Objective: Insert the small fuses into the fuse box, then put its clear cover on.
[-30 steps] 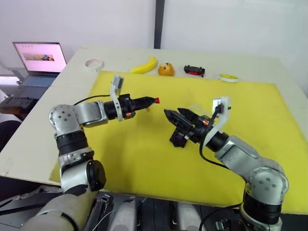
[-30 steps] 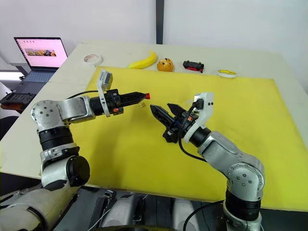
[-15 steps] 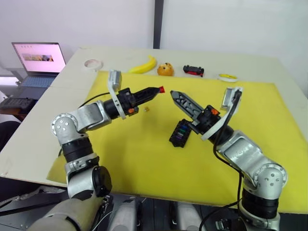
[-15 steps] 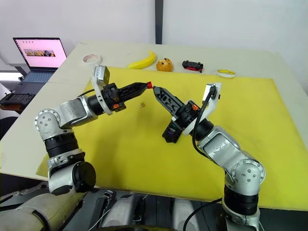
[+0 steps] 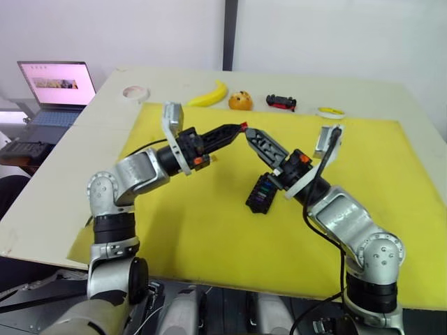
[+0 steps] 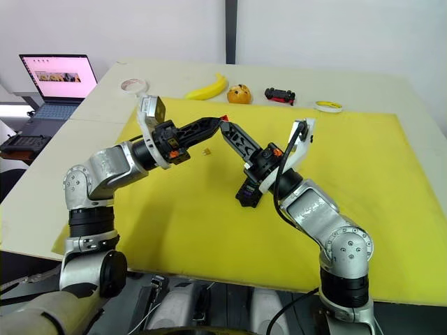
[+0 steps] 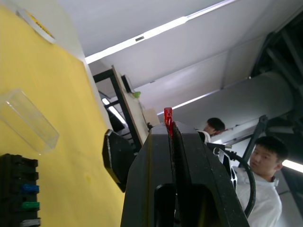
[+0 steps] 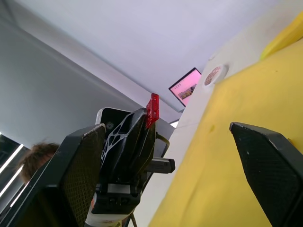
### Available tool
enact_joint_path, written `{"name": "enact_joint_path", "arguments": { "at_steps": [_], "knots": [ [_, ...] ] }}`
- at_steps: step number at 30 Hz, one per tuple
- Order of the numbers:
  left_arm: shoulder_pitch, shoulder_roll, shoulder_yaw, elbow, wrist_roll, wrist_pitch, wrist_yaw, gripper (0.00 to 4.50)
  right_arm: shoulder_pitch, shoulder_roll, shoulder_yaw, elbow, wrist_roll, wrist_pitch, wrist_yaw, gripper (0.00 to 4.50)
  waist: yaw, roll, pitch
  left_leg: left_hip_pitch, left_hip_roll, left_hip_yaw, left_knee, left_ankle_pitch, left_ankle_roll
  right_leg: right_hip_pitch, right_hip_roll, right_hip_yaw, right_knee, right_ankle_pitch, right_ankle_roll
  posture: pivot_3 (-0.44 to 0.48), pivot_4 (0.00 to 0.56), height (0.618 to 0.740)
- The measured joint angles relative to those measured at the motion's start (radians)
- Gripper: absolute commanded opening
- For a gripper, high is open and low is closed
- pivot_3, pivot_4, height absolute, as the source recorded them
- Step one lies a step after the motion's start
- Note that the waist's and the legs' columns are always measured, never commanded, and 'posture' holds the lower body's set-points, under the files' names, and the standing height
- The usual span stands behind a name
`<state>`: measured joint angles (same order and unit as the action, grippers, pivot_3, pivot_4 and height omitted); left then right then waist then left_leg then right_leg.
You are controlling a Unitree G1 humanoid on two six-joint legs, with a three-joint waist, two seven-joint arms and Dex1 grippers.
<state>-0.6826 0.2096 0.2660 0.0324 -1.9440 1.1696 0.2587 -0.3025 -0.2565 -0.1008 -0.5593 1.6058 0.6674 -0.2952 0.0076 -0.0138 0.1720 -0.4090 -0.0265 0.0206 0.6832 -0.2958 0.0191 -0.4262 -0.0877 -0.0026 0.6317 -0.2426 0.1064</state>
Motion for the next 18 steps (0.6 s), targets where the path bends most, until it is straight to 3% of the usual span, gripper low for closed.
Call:
{"name": "enact_joint_path", "arguments": {
  "at_steps": [2, 18],
  "knots": [
    [0.005, 0.008, -0.014, -0.002, -0.003, -0.013, -0.002, 0.0, 0.0, 0.001, 0.002, 0.0, -0.002, -0.011, -0.002, 2.76, 0.0, 0.0, 0.0, 0.0, 0.0, 0.0, 0.0, 0.0, 0.001, 0.0, 0.0, 0.0, 0.0, 0.0, 0.0, 0.0, 0.15, 0.74],
    [0.009, 0.043, -0.066, -0.004, -0.007, -0.049, -0.036, 0.0, -0.06, 0.001, 0.043, 0.012, 0.006, -0.046, -0.029, 2.76, -0.001, 0.0, 0.0, 0.0, 0.0, 0.001, 0.0, 0.0, 0.002, 0.0, 0.001, 0.0, 0.0, 0.0, 0.0, 0.0, 0.15, 0.74]
  ]
}}
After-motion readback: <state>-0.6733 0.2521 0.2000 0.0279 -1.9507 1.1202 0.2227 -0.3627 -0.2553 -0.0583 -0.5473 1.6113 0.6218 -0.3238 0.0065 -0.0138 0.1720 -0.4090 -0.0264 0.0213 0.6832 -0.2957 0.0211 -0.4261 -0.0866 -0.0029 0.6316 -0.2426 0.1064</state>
